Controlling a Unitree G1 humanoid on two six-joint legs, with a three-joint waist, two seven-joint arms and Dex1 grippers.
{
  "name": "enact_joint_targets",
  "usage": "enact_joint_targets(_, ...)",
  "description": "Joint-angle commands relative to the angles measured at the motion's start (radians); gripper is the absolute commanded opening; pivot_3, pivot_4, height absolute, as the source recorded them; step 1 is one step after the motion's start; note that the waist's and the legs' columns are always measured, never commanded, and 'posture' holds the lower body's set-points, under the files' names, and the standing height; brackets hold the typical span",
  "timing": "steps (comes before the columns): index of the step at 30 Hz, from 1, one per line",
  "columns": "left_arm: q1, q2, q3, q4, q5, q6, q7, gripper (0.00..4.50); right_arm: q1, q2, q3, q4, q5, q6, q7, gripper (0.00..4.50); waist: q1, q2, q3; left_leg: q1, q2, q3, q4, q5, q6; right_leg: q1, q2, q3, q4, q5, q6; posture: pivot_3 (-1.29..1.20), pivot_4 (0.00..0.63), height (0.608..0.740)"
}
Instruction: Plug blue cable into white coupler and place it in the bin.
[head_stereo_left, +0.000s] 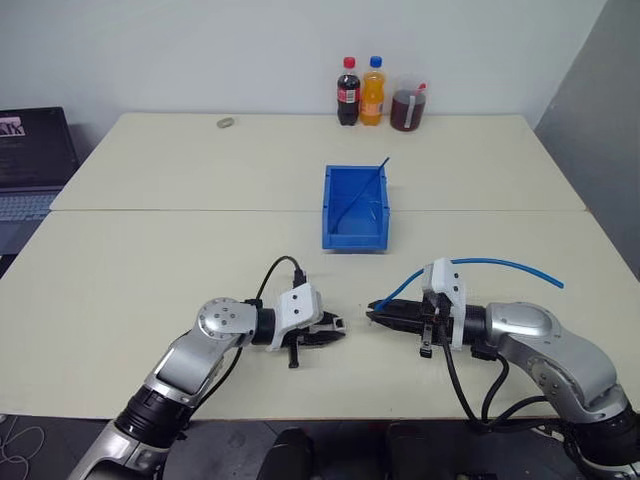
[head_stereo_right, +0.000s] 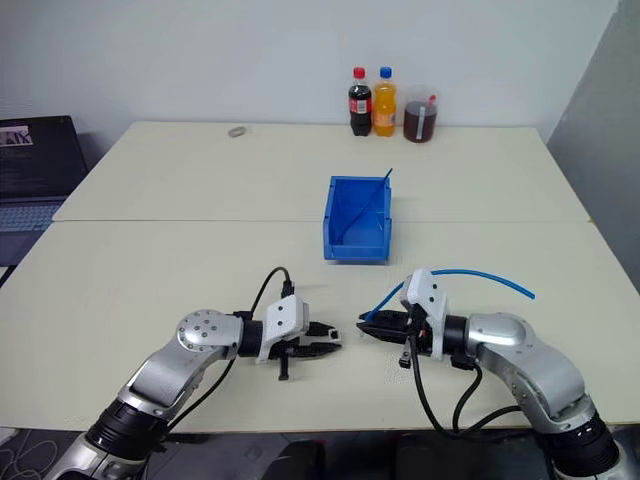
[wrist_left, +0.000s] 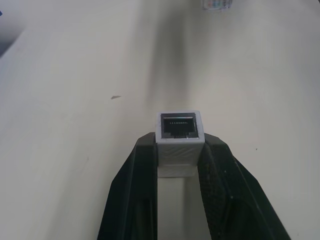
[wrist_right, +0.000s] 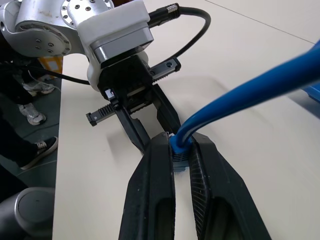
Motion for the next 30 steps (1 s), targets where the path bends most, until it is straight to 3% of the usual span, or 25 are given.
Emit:
enact_joint_targets(1, -0.002, 0.001, -0.019, 0.024, 0.018, -0.029, -0.025, 0.78, -0.044, 0.024, 0.046, 0.011, -0.051, -0.065, 0.026, 0.13, 0.0, 0.0, 0.0, 0.0, 0.0, 0.0, 0.0, 0.0, 0.0, 0.0, 0.0, 0.0, 0.0, 0.0, 0.0, 0.0, 0.15, 0.74)
enact_joint_targets(10, -0.005, -0.006, -0.019, 0.035, 0.013, -0.026, -0.041, 0.78, -0.102, 0.093, 0.178, 0.165, -0.221, -0.229, 0.064, 0.13, 0.0, 0.0, 0.0, 0.001, 0.0, 0.0, 0.0, 0.0, 0.0, 0.0, 0.0, 0.0, 0.0, 0.0, 0.0, 0.0, 0.15, 0.74)
enact_joint_targets(30, -0.004, -0.004, -0.016, 0.036, 0.013, -0.02, -0.047, 0.78, -0.113, 0.108, 0.23, 0.253, -0.354, -0.33, 0.124, 0.13, 0.0, 0.0, 0.0, 0.004, 0.0, 0.0, 0.0, 0.0, 0.0, 0.003, 0.0, 0.0, 0.001, 0.0, 0.0, 0.0, 0.15, 0.74)
